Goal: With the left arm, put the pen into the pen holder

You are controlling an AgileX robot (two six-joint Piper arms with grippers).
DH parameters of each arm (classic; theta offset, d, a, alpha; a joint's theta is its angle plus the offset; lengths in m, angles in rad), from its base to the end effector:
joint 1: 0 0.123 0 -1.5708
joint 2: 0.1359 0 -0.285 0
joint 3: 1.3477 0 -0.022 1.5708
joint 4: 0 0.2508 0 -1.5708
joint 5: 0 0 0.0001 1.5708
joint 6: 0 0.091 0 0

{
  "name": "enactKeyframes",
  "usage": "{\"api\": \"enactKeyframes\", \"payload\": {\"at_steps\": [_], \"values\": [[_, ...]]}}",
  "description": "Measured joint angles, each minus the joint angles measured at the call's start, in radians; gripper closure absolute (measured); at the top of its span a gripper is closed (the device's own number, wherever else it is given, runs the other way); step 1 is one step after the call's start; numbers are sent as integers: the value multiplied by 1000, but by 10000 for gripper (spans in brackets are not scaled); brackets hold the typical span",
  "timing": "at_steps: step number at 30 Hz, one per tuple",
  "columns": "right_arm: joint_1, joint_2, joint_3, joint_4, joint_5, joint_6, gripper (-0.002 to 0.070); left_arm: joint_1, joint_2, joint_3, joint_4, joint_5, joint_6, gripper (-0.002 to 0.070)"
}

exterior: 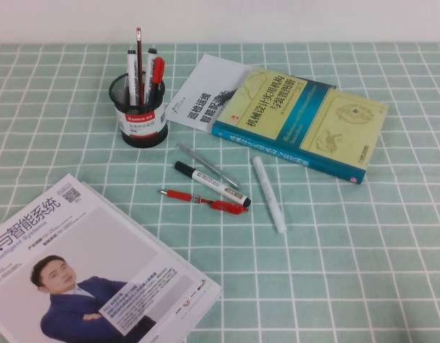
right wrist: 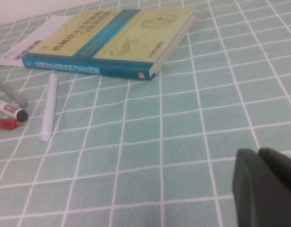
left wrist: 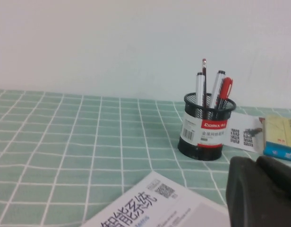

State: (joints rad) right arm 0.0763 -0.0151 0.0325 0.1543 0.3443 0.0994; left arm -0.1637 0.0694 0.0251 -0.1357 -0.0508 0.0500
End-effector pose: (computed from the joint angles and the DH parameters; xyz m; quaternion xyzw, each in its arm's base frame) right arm 0.0528 0.0088 0.1724 0.0513 0.7943 0.1171 0.5939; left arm 0.0621 -0.0096 0.2051 0.0246 0.6913 -0.0874 0.7168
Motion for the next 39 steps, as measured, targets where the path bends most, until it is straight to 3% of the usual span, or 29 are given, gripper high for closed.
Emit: {"api": "enactKeyframes", "payload": {"at_steps": [14, 39], "values": [[0, 0, 0, 0, 0, 0, 696, 0, -77, 1, 64, 406, 2, 678], [0, 0, 0, 0, 0, 0, 696, 0, -78, -2, 102, 427, 5, 678]]}}
